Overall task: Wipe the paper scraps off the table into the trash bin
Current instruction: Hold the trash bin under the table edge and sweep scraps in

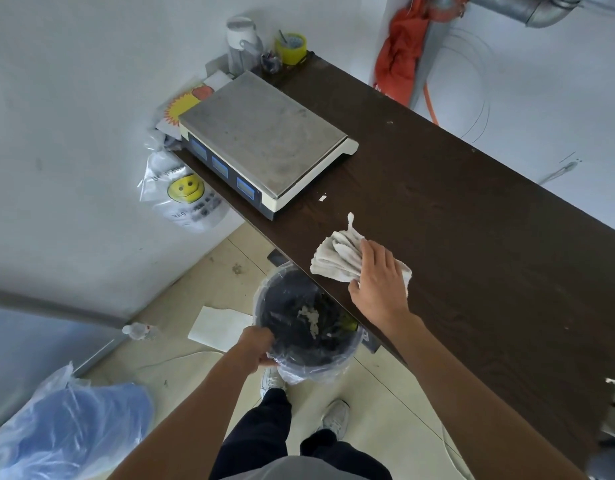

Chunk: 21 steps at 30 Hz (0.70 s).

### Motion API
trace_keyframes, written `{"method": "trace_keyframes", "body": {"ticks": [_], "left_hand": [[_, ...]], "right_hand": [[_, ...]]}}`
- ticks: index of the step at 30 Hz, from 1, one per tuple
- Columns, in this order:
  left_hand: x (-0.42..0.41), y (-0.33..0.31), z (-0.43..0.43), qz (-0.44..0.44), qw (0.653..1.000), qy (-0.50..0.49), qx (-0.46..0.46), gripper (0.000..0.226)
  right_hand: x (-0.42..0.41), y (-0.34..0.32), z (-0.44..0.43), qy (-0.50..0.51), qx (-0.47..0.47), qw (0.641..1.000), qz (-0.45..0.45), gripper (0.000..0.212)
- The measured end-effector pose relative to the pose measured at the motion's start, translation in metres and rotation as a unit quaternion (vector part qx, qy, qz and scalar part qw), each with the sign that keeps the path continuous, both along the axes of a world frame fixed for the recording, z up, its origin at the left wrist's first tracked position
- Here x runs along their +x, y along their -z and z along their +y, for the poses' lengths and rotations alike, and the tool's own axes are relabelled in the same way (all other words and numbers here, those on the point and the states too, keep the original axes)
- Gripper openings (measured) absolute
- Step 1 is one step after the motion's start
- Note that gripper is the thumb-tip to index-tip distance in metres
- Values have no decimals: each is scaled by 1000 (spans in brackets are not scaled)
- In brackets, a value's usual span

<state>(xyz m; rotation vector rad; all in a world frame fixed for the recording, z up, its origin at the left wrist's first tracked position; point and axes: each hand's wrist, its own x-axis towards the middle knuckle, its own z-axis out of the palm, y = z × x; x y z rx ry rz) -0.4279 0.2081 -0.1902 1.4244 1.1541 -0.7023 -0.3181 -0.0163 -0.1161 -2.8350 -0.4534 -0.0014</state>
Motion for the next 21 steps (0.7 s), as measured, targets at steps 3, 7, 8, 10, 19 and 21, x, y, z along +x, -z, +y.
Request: {"method": "trace_keyframes", "body": {"ticks": [3,7,8,10,19,21], "left_hand": [[-5,-1,1,-3,1000,-3,-4,29],[-12,1,4,-6,1000,-19,-17,31],[-14,1,6,-7,1000,-24,-19,31],[-19,0,8,-11,999,-33,-19,32],[-56,3,30,-5,995,-96,-12,25],[-67,7,37,-1,993,-115,-12,28]], "right_hand": [[-2,-7,7,-20,-1,1000,-11,79],[-6,-12,22,-55,-4,998,-13,82],[-7,-12,27,-60,-2,998,-11,82],[-11,-13,37,-69,1,998,-12,80],[-27,-7,82,-172,1,985,-32,62],[-31,-4,94,-203,8,978,-39,58]]}}
